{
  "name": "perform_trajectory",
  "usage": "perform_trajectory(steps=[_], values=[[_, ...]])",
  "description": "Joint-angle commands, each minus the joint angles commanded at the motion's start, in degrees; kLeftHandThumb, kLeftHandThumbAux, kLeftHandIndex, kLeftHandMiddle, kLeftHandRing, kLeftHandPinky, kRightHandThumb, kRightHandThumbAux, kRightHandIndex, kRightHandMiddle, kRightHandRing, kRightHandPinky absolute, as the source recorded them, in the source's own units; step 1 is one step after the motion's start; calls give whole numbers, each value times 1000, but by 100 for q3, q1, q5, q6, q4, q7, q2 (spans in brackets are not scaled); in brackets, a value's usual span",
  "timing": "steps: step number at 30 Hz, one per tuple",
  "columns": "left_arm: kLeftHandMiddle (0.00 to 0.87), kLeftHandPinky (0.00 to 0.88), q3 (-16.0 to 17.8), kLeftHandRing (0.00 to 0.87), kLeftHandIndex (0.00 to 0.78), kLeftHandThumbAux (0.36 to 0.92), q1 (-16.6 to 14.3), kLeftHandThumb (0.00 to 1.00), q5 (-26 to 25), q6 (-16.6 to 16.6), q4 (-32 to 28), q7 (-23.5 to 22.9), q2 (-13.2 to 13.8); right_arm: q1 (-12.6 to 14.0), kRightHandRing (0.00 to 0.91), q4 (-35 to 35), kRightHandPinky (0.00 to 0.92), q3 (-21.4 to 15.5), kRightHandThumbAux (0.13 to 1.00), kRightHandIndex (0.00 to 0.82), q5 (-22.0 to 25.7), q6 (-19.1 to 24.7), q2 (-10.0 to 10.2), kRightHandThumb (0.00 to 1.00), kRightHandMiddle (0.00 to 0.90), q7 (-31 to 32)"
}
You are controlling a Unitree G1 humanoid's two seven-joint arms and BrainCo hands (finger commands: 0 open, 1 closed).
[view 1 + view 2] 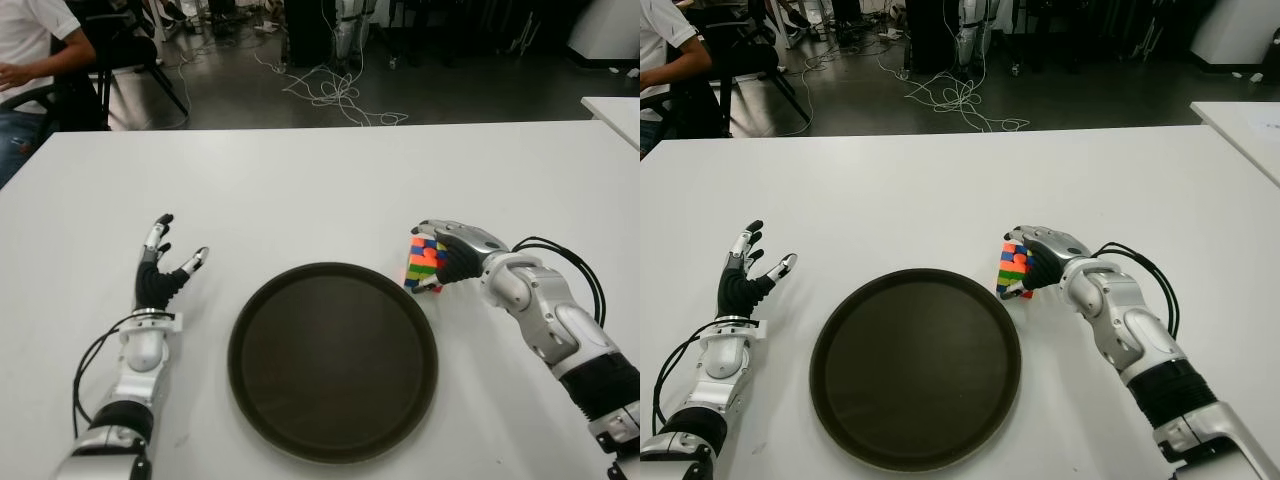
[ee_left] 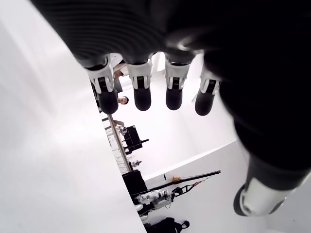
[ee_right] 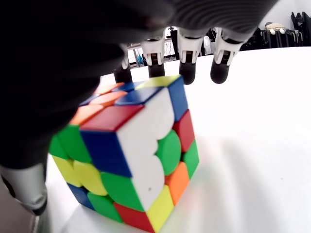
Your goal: Pick up the Rubik's Cube and put it in the plate
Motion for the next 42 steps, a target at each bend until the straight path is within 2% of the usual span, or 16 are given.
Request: perform_trajectory(steps=[17, 42], values=[[60, 6, -35, 33, 32, 678, 25, 336, 113, -11, -24, 161, 2, -133, 0, 83, 0, -158, 649, 0, 10, -230, -6, 0, 0, -123], [60, 4, -29, 29, 40, 678, 52, 398, 61, -45, -61, 128, -18, -142, 0, 121, 0, -107, 639, 0, -8, -218, -6, 0, 0, -68]])
